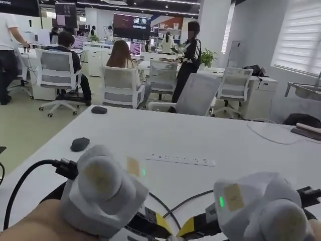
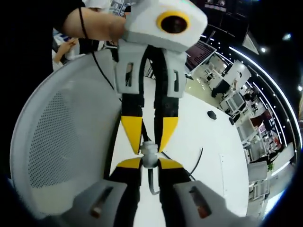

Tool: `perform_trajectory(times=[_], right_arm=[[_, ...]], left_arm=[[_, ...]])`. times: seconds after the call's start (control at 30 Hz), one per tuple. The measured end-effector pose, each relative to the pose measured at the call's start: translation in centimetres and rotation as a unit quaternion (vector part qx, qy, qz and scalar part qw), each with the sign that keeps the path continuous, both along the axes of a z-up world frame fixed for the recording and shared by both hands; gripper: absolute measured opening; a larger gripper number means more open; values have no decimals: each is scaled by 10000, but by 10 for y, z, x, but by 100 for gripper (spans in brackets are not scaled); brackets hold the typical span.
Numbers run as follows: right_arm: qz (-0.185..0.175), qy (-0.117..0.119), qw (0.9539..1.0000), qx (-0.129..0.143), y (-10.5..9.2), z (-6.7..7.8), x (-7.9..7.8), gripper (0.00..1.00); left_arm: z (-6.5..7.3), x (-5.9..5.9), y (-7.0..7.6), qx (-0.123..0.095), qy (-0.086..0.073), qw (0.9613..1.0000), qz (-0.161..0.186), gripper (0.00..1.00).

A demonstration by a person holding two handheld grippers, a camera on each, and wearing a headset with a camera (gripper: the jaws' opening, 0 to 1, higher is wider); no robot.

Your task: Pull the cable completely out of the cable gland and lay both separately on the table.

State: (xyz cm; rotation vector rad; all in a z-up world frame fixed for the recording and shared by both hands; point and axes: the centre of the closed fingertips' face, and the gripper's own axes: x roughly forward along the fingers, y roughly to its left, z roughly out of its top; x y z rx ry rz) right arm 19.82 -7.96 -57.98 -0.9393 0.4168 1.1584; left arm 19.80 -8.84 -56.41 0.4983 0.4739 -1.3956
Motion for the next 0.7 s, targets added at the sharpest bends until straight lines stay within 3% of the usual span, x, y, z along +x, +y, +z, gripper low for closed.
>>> perform_trajectory(times=[0.13, 0.27, 0.33, 0.37, 0.4, 0.47, 0.5, 0.57, 0.67, 0.7], right_arm=[[-1, -243, 9997, -104, 0, -1, 0, 11], [-59, -170, 9998, -33, 1, -1, -2, 11], [-134, -66, 9999, 10, 1, -3, -3, 12], [-216, -2, 9998, 31, 1, -4, -3, 14], [-418, 34, 9991, 71, -1, -4, -2, 19], [-447, 57, 9988, 216, 0, -2, -3, 34], [-429, 51, 9989, 207, -1, -1, -4, 31], [-456, 69, 9988, 160, -5, -3, -4, 23], [-525, 100, 9986, -22, -13, -9, -2, 23], [-517, 97, 9986, -58, -13, -9, -3, 16]], left_arm=[[-2, 1, 1, -128, 427, 9987, 259, 16], [-3, -3, 2, -155, 416, 9988, 195, 16], [-5, -6, 2, -125, 322, 9993, 155, 16], [-5, -6, 2, -70, 125, 9998, 105, 16], [-4, -6, 2, -46, -39, 10000, 43, 16], [-4, -9, 1, -30, -87, 10000, 35, 16], [-2, -11, 1, -66, -208, 9998, -15, 16], [-3, -12, 3, -53, -177, 9998, -35, 16], [-4, -14, 4, -18, -222, 9997, -75, 16], [-3, -15, 5, -18, -236, 9997, -83, 16]])
